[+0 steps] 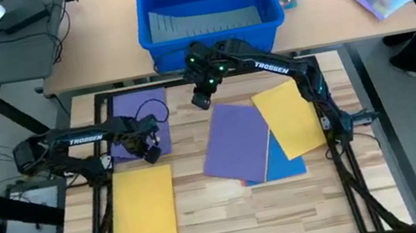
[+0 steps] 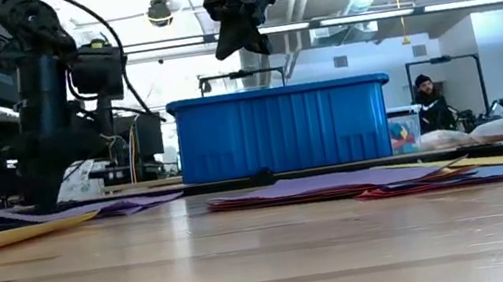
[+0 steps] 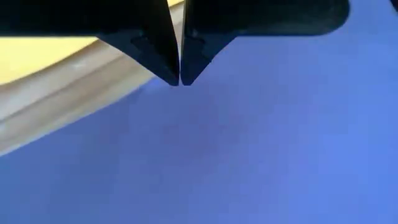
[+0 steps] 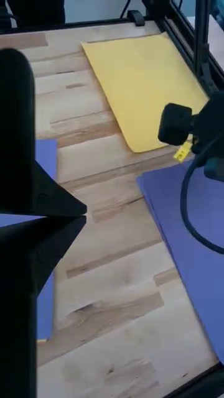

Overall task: Organize paper
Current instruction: Stack the purple colored paper on top of the other purple colored papers

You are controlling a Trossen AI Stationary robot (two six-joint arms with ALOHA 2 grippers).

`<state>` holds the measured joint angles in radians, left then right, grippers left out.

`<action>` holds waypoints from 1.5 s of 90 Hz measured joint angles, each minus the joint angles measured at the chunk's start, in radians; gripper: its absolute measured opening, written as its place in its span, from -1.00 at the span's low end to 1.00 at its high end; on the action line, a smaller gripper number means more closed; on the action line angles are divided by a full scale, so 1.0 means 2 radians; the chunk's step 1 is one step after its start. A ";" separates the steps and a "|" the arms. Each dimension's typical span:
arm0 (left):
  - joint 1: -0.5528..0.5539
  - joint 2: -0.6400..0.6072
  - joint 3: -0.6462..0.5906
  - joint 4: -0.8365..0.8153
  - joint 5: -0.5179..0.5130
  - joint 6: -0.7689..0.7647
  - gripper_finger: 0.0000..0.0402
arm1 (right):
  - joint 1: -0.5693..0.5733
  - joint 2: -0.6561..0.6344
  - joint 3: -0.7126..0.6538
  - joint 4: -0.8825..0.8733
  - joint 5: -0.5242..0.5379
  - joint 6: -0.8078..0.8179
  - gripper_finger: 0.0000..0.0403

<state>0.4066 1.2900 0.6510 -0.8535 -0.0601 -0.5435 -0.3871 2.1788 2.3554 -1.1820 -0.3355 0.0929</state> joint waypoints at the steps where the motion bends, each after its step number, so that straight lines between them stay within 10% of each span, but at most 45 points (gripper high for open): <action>1: 0.000 0.000 0.000 0.001 0.000 0.000 -1.00 | 0.000 0.000 0.000 0.000 0.000 0.000 -1.00; 69: -0.003 -0.013 -0.033 0.093 0.016 -0.008 -1.00 | -0.001 0.000 0.000 -0.009 0.000 -0.011 -1.00; 103: -0.009 -0.074 0.075 0.092 0.017 0.053 -1.00 | 0.019 -0.087 -0.006 -0.154 0.066 0.009 -1.00; 118: -0.028 -0.043 0.093 0.217 0.078 0.116 -1.00 | 0.049 -0.159 -0.112 -0.154 0.154 0.052 -1.00; 135: -0.070 0.058 0.132 0.254 0.095 0.113 -1.00 | 0.071 -0.291 -0.379 -0.006 0.157 0.149 -1.00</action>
<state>0.2671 1.4052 0.9149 -0.3451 0.1292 -0.3177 -0.2448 1.5967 1.5979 -1.1935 -0.0216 0.3899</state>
